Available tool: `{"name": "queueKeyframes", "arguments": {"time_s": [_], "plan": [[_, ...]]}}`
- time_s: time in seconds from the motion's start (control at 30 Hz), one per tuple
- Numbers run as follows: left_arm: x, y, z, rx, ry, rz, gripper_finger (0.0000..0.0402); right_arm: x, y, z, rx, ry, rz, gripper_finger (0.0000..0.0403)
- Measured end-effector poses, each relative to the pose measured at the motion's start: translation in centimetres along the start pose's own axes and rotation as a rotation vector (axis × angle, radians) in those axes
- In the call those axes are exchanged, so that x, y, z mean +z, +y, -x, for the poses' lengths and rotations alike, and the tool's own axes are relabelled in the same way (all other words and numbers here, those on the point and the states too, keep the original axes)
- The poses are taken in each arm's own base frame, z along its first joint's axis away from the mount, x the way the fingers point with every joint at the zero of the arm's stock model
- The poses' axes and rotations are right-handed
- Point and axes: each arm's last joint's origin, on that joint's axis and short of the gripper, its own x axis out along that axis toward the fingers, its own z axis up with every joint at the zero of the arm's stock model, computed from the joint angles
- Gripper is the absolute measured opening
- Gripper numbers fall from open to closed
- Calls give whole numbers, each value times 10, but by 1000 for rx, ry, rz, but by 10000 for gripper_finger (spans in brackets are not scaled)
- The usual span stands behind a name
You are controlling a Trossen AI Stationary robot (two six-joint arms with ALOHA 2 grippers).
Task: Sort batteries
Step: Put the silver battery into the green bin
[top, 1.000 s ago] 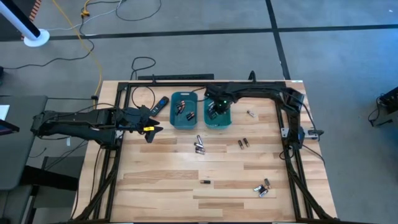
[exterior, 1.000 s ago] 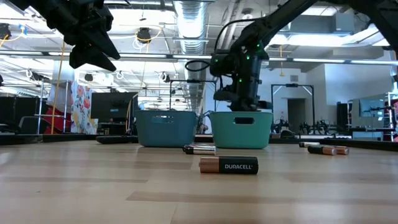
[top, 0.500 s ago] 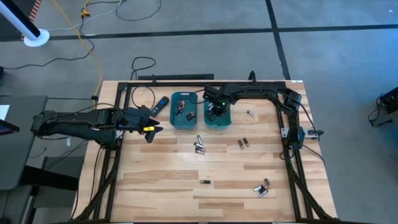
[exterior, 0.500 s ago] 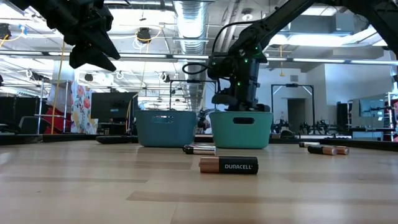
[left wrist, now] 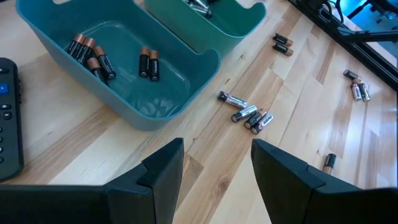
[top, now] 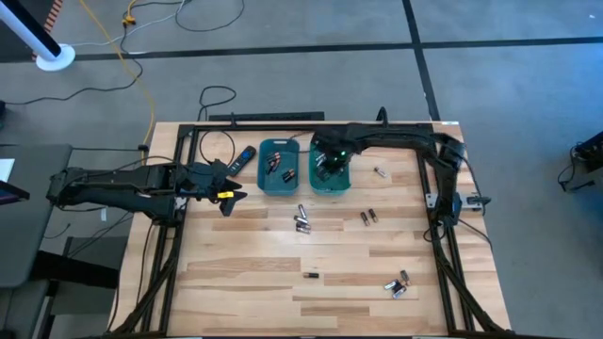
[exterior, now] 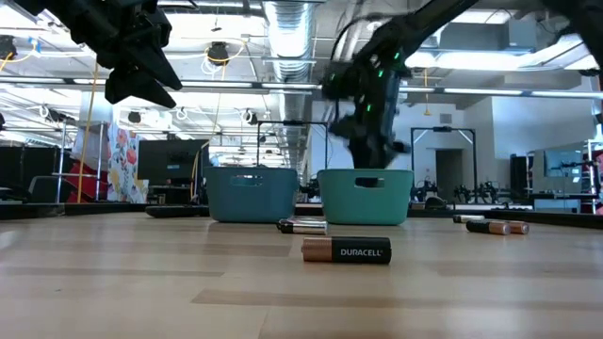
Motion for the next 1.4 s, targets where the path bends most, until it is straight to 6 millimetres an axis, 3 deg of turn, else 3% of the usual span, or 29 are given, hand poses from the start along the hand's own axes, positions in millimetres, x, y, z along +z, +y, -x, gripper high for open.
{"name": "queueKeyframes", "arguments": {"time_s": [0.17, 0.3, 0.5, 0.7, 0.9, 1.03, 1.4], "plan": [[0, 0, 0, 0, 0, 0, 185, -3, -13, 60, 42, -149, -19, 131], [0, 0, 0, 0, 0, 0, 185, -18, -26, 104, 57, -238, -14, 131], [0, 0, 0, 0, 0, 0, 185, -57, -59, 128, 43, -304, -112, 131], [0, 0, 0, -1, 0, 0, 185, -99, -87, 104, 3, -229, -271, 131], [0, 0, 0, -1, 0, 0, 185, -125, -103, 59, -65, -67, -354, 131], [0, 0, 0, -1, 0, 18, 185, -131, -110, 37, -102, 28, -335, 131], [0, 0, 0, -1, 0, 27, 185, -117, -119, -2, -120, 117, -161, 131]]}}
